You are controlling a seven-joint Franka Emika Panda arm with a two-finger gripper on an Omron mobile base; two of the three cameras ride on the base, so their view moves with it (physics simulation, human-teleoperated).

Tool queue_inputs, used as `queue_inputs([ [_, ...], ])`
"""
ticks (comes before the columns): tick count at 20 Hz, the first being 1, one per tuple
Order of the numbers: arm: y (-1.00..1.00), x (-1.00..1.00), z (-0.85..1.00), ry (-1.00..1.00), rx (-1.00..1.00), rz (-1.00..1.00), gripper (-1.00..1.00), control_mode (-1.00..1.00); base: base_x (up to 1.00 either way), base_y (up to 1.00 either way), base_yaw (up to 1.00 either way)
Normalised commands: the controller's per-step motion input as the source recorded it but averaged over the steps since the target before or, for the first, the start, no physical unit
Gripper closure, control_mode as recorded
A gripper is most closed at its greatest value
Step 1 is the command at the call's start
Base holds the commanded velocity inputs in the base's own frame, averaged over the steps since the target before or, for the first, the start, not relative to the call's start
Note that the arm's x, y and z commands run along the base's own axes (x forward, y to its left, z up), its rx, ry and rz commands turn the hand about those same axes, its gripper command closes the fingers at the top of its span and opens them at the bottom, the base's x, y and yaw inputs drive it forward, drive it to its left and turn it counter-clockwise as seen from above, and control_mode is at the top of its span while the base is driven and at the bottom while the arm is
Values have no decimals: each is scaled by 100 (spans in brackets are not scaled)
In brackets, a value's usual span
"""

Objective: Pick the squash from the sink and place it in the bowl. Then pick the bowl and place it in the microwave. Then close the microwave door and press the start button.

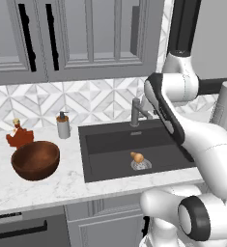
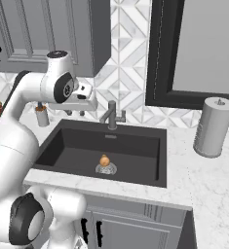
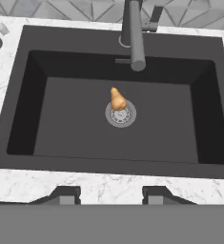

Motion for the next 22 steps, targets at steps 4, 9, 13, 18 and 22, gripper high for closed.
queue_inputs([
  [4, 18, -36, -5, 0, -1, 4, -100, -100, 0, 0, 0],
  [9, 80, -3, -46, 7, -11, 1, -100, -100, 0, 0, 0],
  [13, 48, 19, -57, 27, -15, 4, -100, -100, 0, 0, 0],
  [18, 11, 33, -47, 21, -8, 6, -100, -100, 0, 0, 0],
  [22, -3, 41, -70, 22, -4, 6, -100, -100, 0, 0, 0],
])
